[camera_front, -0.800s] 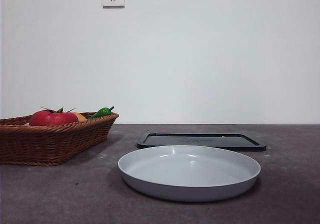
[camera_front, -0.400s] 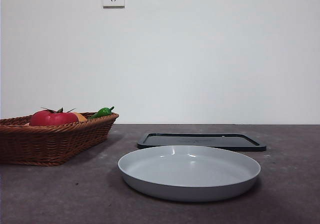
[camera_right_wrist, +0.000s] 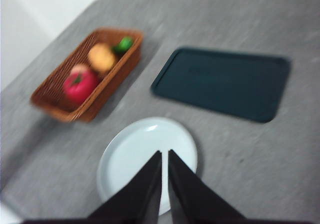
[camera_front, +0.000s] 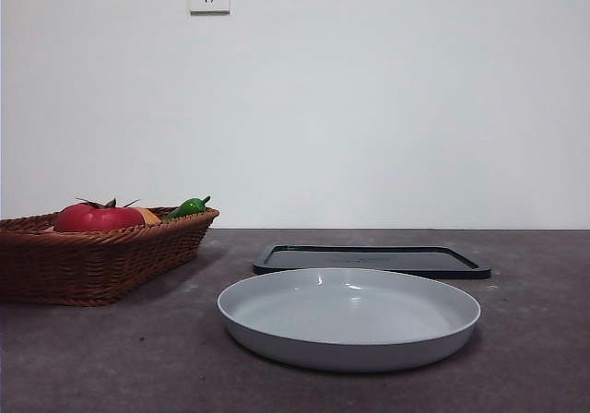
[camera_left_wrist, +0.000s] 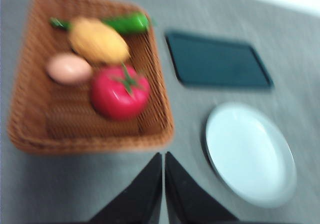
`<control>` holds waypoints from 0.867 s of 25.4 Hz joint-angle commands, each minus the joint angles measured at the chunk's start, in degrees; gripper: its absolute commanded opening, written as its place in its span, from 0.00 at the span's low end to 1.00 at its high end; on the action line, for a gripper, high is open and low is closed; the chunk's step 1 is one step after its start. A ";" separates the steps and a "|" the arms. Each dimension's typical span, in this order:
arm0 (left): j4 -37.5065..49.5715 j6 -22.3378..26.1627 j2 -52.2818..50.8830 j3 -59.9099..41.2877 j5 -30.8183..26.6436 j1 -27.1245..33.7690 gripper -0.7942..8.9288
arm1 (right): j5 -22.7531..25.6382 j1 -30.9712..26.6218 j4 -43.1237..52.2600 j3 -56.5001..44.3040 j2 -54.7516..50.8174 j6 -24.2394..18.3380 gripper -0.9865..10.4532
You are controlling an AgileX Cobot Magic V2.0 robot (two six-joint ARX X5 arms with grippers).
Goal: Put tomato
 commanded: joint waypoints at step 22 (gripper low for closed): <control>-10.99 9.86 6.78 7.87 2.16 -7.69 0.40 | -0.22 14.93 -9.42 5.38 10.60 -8.94 0.30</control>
